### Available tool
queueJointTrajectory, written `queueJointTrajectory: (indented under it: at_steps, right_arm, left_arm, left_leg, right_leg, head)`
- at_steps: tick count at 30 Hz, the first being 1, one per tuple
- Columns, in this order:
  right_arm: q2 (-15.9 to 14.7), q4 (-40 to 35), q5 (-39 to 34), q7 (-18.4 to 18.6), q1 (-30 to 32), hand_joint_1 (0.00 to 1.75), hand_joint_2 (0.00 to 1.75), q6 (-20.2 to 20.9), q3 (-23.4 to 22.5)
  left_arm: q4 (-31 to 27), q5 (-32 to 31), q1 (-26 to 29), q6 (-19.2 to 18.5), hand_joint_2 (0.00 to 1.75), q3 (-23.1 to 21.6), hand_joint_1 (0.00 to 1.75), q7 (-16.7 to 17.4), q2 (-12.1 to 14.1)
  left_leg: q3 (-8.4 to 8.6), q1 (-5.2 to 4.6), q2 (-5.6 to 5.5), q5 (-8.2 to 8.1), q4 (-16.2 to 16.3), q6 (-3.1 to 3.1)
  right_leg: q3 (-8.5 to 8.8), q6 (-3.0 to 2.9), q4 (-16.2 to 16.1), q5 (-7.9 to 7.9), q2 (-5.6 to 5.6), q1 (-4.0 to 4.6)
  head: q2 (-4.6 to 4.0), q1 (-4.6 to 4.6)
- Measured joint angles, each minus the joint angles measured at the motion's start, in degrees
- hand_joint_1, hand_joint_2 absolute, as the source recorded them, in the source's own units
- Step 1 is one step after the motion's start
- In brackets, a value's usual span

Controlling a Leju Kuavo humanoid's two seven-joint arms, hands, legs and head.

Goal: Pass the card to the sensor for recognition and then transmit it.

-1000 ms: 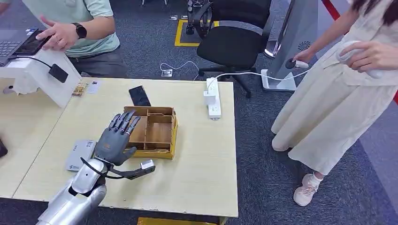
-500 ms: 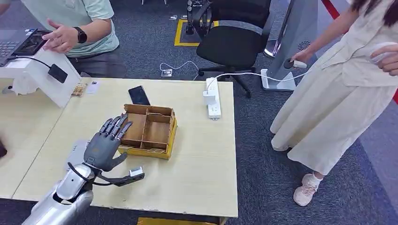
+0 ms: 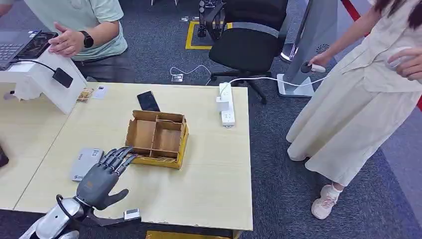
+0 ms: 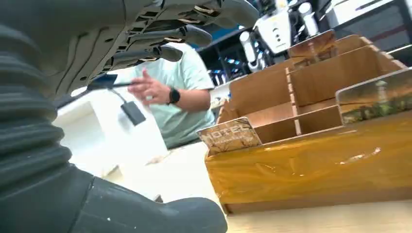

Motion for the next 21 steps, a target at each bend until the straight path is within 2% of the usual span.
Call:
queueJointTrajectory:
  at_steps: [4, 21]
  right_arm:
    - [0.0, -0.1, 0.0, 0.0, 0.0, 0.0, 0.0, 0.0, 0.0]
    - [0.0, -0.1, -0.1, 0.0, -0.3, 0.0, 0.0, -0.1, 0.0]
  left_arm:
    - [0.0, -3.5, -0.7, 0.8, 1.75, 0.0, 0.0, 0.3, -0.2]
    - [2.5, -10.8, -3.9, 6.8, 1.75, -0.9, 0.0, 1.4, -2.7]
  left_leg:
    - [0.01, 0.0, 0.0, 0.0, 0.0, 0.0]
    - [0.01, -0.01, 0.01, 0.0, 0.0, 0.0]
  right_leg:
    - [0.0, 0.0, 0.0, 0.01, 0.01, 0.0]
    - [0.0, 0.0, 0.0, 0.01, 0.01, -0.01]
  head:
    - [0.0, -0.02]
    - [0.0, -0.02]
